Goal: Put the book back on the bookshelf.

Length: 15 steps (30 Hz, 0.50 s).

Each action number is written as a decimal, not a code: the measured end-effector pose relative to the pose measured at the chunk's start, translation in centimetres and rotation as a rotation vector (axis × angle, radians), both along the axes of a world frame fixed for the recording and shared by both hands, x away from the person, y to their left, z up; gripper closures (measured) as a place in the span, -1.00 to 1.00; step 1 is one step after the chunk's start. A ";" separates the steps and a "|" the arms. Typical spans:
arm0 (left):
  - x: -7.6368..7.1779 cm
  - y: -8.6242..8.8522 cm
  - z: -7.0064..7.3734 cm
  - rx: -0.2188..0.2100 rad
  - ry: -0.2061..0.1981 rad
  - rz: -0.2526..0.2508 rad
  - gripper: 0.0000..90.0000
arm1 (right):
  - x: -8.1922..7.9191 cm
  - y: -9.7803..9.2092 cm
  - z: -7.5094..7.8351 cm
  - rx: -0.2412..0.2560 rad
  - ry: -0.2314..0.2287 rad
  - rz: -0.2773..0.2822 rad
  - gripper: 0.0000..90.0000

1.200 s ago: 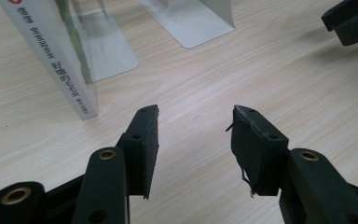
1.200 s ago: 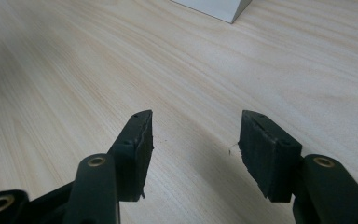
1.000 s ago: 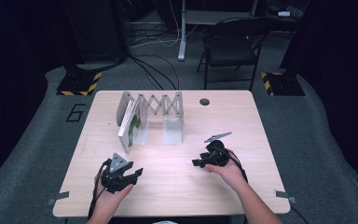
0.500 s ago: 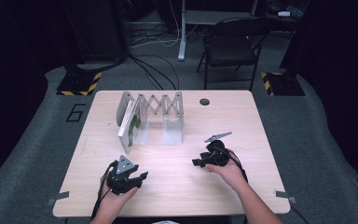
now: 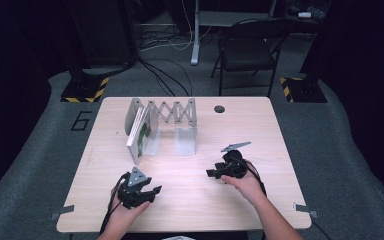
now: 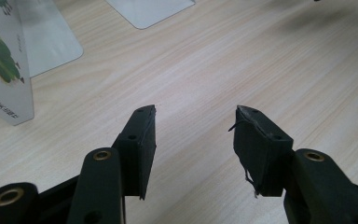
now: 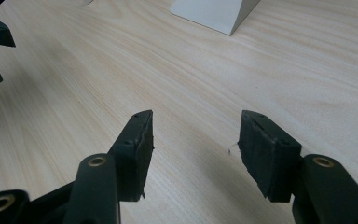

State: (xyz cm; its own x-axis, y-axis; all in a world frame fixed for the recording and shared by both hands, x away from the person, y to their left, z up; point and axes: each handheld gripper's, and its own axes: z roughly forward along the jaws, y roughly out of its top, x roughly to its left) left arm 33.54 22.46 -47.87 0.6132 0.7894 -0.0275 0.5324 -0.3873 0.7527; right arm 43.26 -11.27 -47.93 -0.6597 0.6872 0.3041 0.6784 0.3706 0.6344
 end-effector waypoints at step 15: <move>0.5 -0.9 -1.2 0.033 0.017 -0.048 0.08 | -0.1 -0.4 0.0 0.010 0.005 -0.019 0.01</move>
State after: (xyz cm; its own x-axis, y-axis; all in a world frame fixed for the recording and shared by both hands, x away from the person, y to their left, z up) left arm 34.08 21.52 -49.09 0.6499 0.7599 -0.0128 0.5253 -0.4370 0.7301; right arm 43.20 -11.63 -47.98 -0.6449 0.6965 0.3147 0.6886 0.3509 0.6345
